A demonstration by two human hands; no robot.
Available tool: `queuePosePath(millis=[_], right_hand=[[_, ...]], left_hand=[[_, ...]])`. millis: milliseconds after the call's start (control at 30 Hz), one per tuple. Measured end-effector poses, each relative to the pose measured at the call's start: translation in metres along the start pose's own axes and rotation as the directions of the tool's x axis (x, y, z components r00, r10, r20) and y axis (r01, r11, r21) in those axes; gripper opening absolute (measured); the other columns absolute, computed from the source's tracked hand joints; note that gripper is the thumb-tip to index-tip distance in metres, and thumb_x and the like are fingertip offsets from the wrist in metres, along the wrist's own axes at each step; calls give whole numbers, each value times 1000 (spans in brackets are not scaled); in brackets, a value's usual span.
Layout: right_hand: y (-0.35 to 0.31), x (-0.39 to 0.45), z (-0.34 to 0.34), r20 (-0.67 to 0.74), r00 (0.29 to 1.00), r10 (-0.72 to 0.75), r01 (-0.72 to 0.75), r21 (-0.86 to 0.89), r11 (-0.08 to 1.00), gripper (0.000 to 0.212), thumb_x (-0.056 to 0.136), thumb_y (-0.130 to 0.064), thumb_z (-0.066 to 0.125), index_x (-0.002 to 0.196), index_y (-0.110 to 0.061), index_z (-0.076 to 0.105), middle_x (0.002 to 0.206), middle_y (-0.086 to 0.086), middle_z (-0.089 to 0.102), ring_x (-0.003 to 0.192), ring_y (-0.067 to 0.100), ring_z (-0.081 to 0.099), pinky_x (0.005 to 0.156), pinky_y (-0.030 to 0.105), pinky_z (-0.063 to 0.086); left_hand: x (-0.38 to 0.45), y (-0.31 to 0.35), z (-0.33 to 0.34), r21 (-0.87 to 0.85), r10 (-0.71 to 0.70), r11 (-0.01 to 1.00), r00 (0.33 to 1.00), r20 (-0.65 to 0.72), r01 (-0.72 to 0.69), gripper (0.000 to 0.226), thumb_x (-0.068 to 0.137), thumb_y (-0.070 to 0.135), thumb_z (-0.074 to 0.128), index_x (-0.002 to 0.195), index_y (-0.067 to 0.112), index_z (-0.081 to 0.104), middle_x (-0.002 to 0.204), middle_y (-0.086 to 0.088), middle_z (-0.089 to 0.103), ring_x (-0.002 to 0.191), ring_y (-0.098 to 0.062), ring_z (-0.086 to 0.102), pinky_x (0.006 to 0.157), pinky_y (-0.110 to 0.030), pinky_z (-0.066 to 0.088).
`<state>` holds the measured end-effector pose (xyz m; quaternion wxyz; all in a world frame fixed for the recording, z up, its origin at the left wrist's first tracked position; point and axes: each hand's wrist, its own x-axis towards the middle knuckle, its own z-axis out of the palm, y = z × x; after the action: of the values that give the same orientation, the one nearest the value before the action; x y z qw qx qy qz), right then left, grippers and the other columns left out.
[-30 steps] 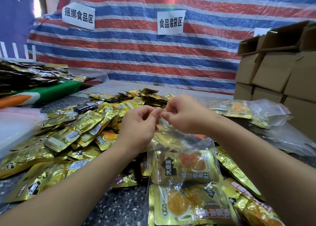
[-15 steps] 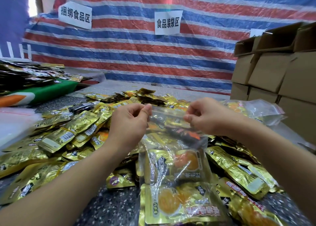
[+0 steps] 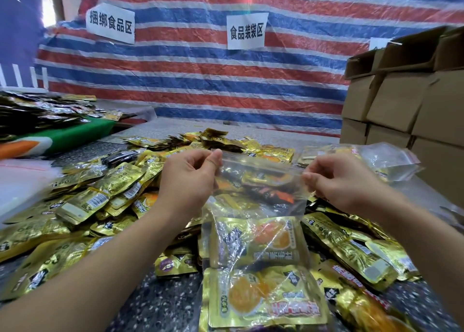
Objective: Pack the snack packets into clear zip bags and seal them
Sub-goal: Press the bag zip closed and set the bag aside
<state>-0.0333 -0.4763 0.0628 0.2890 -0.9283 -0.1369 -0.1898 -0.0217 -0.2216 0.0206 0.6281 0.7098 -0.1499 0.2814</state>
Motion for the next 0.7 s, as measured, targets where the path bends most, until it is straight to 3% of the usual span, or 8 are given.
queuePosePath(millis=[100,167,233,333,433,500,600,700], right_hand=[[3,-5,6,-53,998,-45,50,98,994,22,93,-12,64,71,-14,66,61,7,63,53,12,49,54,31,41],[5,-10,12,-83,994,-67,89,305,948,18,91,-11,66,73,-13,67,58,1,63,52,7,52,52,20,44],[8,-16,17,-69,997,-33,67,574,816,13,84,-22,68,77,-12,69,66,0,69,62,6,63,61,16,50],[20,-19,25,84,996,34,-88,799,595,34,73,-41,71,89,-12,69,92,9,73,88,20,69,80,32,55],[22,-19,35,181,982,48,-171,763,623,74,60,-56,86,111,-7,64,113,14,71,103,27,69,89,37,54],[18,-21,41,270,961,54,-252,784,567,89,45,-56,94,115,-9,64,110,10,72,96,23,71,79,30,57],[9,-29,45,453,891,-24,-380,773,508,79,52,-42,96,114,-5,64,104,13,74,94,29,72,75,37,60],[1,-37,46,563,819,-109,-347,638,687,51,74,-33,85,117,-10,68,118,14,71,113,39,64,99,53,50]], left_hand=[[0,-2,0,-37,-6,999,1000,14,6,31,98,23,57,74,7,68,57,-7,60,45,-11,55,45,-16,42],[0,-3,-1,-111,-33,993,999,22,35,29,98,25,55,81,5,68,64,-11,63,46,-16,59,43,-19,42],[0,-3,0,-227,-97,969,995,30,101,26,98,27,53,86,8,66,64,-8,65,46,-18,61,41,-21,43],[1,0,4,-351,-194,917,981,22,189,24,99,30,49,87,12,59,63,-6,67,44,-19,61,39,-22,45],[0,3,7,-391,-210,899,978,11,197,26,99,32,47,84,13,56,63,-8,68,42,-19,59,38,-22,46],[-1,4,8,-414,-209,889,978,13,195,26,100,32,46,85,14,55,64,-7,69,41,-19,59,37,-23,46],[-1,4,7,-428,-210,883,978,10,193,26,101,33,45,86,14,55,68,-8,71,41,-19,59,40,-23,46],[0,4,7,-484,-236,850,972,4,209,27,101,34,46,85,14,54,67,-8,70,40,-20,57,44,-28,48]])
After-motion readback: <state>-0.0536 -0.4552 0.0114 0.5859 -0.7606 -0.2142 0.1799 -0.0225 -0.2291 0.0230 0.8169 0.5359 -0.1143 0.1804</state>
